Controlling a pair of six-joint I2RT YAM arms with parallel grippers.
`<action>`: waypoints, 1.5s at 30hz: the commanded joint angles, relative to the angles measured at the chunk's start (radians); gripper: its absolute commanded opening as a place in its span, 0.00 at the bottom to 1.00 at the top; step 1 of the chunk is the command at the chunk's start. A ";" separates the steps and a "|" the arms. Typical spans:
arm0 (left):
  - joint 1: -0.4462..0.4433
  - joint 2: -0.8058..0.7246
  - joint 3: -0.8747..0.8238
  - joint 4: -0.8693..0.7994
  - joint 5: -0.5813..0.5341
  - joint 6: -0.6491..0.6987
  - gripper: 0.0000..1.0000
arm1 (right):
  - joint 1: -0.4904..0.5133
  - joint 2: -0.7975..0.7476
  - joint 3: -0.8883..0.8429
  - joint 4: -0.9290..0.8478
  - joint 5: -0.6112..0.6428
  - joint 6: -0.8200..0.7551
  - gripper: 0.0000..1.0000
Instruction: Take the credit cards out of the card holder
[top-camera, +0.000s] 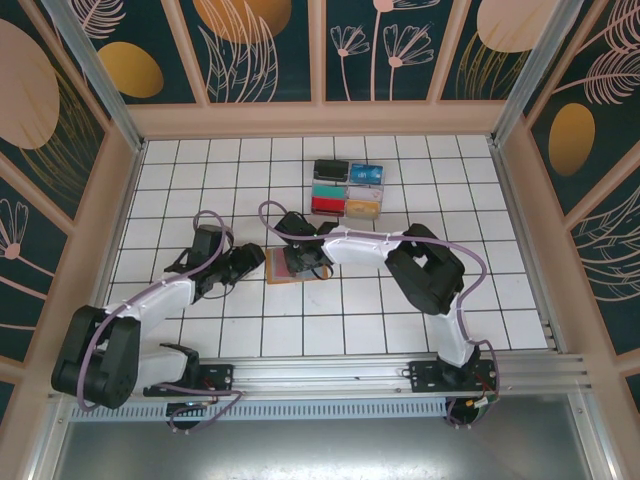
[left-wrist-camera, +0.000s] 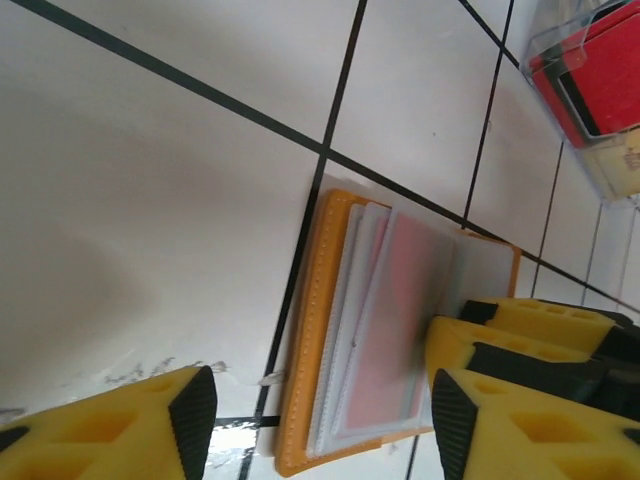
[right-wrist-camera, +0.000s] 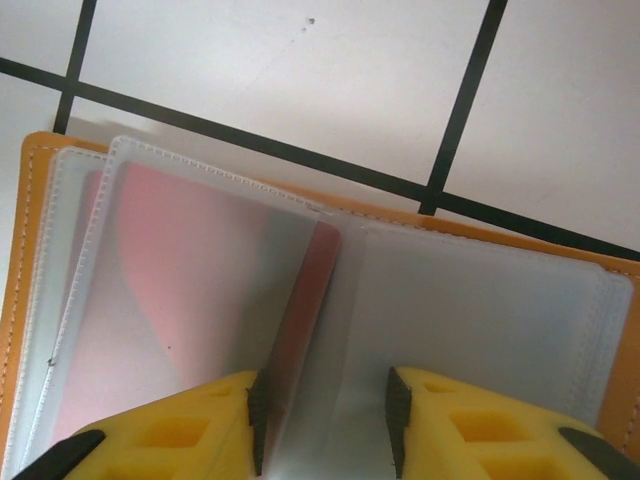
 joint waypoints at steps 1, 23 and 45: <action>0.000 0.023 0.031 0.055 0.080 -0.002 0.54 | -0.002 0.067 -0.065 -0.043 0.018 0.005 0.38; -0.073 0.241 0.102 0.114 0.104 0.019 0.29 | -0.022 0.054 -0.127 0.002 -0.046 -0.007 0.35; -0.090 0.315 0.113 0.159 0.200 0.060 0.26 | -0.040 0.055 -0.147 0.029 -0.098 0.011 0.35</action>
